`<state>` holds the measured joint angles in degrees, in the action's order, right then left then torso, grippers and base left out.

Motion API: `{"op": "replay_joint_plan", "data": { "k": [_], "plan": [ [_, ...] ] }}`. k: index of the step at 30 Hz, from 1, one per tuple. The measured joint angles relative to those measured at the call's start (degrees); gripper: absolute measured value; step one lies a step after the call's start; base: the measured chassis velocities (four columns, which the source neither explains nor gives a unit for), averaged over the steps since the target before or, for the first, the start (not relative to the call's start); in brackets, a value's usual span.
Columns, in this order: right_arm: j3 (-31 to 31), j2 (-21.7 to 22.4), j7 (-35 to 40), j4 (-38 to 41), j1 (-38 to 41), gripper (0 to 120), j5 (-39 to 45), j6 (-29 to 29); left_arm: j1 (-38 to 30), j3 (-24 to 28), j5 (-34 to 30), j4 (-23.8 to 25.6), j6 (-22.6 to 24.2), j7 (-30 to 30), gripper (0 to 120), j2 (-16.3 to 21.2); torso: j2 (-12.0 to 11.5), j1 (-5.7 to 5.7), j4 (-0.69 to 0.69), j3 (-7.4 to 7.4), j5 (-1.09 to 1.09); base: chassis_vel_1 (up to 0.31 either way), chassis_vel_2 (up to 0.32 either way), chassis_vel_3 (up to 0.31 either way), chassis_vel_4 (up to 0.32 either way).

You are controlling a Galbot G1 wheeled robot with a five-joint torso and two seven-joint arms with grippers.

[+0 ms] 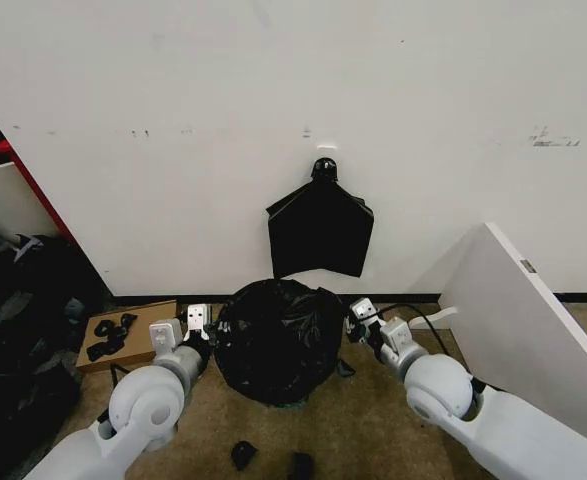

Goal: Place the garbage bag over the trash bin.

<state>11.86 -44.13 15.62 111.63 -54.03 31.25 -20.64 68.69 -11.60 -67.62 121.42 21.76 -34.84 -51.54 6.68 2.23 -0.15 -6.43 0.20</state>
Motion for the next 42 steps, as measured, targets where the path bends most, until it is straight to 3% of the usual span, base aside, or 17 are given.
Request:
{"op": "replay_joint_plan", "data": {
  "k": [12,22,24,26,28,38,42],
  "plan": [
    [0.6,-0.8,0.3,2.4,-1.4,1,0.7,2.2,-1.1,-0.2,-2.2,-2.1,-2.6,-3.8,1,-1.5,0.0,0.00,-0.01,0.00,-0.01,0.000,0.000,0.000,0.000],
    [-1.9,0.5,3.7,3.8,-1.5,38,6.0,0.6,-1.9,-0.7,-3.2,-4.1,-2.5,-4.3,1,-1.3,0.0,0.00,-0.01,0.00,0.00,0.000,0.000,0.000,0.000],
    [-3.5,0.5,5.1,4.5,-2.1,49,9.4,-0.4,-1.6,-0.9,-3.9,-4.1,-2.4,-4.2,1,-1.2,0.0,0.00,0.00,0.00,0.00,0.000,0.000,0.000,0.000],
    [-4.0,0.6,5.3,4.8,-2.4,51,10.6,-0.7,-1.4,-1.0,-4.0,-4.1,-2.3,-4.2,1,-1.1,0.0,0.00,-0.01,0.00,-0.01,0.000,0.000,0.000,0.000],
    [-5.7,0.7,4.8,5.6,-3.2,59,15.3,-1.5,-0.4,-1.4,-4.4,-4.0,-2.3,-4.2,1,-1.1,0.0,0.00,0.00,0.00,0.01,0.000,0.000,0.000,0.000],
    [-21.0,3.3,-10.3,7.0,-14.2,97,38.9,-0.7,0.4,-4.4,-6.8,-4.7,-1.9,-4.2,1,-1.0,0.0,0.00,-0.01,0.01,0.00,0.000,0.000,0.000,0.000],
    [-22.7,2.5,-14.5,7.3,-17.0,100,43.8,0.3,0.5,-5.0,-7.7,-4.7,-1.4,-4.2,1,-0.8,0.0,0.00,-0.02,0.00,0.00,0.000,0.000,0.000,0.000]
  ]
}}
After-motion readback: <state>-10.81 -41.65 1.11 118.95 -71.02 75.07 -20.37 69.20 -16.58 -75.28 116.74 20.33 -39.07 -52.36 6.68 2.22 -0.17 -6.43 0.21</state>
